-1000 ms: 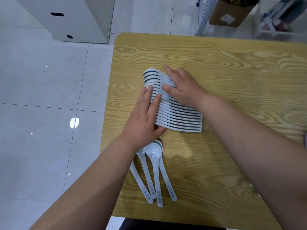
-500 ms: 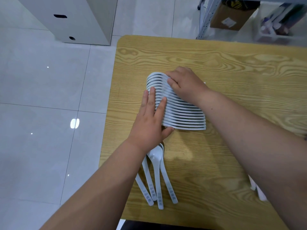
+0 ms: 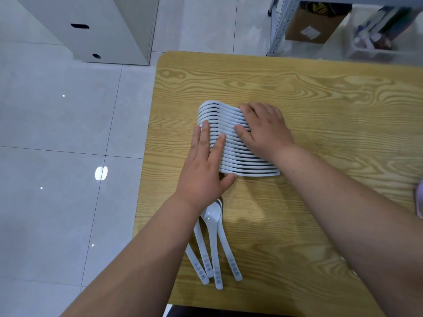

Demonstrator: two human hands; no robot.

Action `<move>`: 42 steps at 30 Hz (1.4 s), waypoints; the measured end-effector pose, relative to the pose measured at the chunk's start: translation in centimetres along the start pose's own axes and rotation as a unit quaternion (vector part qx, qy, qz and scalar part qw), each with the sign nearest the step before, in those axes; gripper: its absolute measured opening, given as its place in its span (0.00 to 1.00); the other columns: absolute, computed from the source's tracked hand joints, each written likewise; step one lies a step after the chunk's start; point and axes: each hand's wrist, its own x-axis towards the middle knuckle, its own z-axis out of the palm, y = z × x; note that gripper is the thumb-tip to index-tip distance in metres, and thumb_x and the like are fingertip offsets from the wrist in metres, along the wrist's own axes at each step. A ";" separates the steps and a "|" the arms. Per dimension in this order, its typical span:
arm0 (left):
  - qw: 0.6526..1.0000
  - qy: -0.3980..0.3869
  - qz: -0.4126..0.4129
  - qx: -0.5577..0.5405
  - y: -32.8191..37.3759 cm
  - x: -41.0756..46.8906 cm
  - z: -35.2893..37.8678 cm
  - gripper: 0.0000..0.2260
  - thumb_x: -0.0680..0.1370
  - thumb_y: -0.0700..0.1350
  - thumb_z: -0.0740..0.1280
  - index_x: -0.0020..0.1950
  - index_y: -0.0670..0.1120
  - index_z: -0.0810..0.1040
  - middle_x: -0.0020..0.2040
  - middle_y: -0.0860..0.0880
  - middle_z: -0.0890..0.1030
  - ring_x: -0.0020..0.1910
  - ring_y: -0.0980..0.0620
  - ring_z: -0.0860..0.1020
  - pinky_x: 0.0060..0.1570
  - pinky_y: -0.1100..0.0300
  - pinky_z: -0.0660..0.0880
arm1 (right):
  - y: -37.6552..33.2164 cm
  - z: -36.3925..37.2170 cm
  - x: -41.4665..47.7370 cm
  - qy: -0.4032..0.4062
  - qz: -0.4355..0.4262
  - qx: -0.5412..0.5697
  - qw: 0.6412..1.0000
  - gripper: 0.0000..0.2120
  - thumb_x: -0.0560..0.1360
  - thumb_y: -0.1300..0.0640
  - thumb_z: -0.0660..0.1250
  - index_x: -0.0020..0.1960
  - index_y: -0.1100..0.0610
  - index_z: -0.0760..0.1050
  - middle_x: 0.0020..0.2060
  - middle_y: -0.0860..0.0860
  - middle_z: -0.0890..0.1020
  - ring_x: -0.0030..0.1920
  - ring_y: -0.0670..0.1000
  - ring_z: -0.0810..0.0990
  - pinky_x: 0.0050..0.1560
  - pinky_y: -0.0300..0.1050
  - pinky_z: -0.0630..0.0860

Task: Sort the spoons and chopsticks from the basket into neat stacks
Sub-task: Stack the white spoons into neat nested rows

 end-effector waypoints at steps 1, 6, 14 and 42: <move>1.000 -0.001 -0.003 0.006 0.1 0.0 -0.1 0.43 0.72 0.61 0.71 0.80 0.41 0.59 0.81 0.35 0.47 0.80 0.36 0.44 0.77 0.45 0.50 | 0.0 0.1 -0.2 -0.005 -0.004 -0.006 1.000 0.32 0.79 0.38 0.49 0.75 0.57 0.66 0.68 0.54 0.73 0.69 0.58 0.69 0.72 0.56 0.60; 0.998 -0.016 0.005 0.060 0.3 0.4 -0.7 0.44 0.72 0.65 0.67 0.80 0.43 0.59 0.81 0.35 0.50 0.80 0.35 0.45 0.77 0.41 0.53 | 0.3 -0.1 0.0 -0.019 0.000 -0.004 1.000 0.37 0.78 0.35 0.47 0.79 0.56 0.60 0.73 0.53 0.68 0.74 0.57 0.64 0.76 0.58 0.55; 0.992 -0.039 0.038 0.116 0.6 0.8 -2.0 0.42 0.73 0.65 0.68 0.79 0.41 0.61 0.79 0.37 0.60 0.80 0.36 0.52 0.77 0.40 0.57 | 0.9 -0.5 0.1 -0.031 0.025 -0.010 0.999 0.43 0.74 0.29 0.46 0.80 0.55 0.57 0.75 0.53 0.66 0.75 0.57 0.62 0.76 0.59 0.54; 0.999 -0.018 0.023 -0.032 -1.4 -12.8 -7.5 0.24 0.74 0.52 0.62 0.66 0.42 0.77 0.55 0.44 0.79 0.53 0.42 0.77 0.50 0.54 0.75 | -9.6 -2.4 -19.1 -0.120 0.078 0.113 0.983 0.22 0.79 0.49 0.64 0.72 0.52 0.72 0.68 0.50 0.75 0.67 0.53 0.73 0.61 0.47 0.72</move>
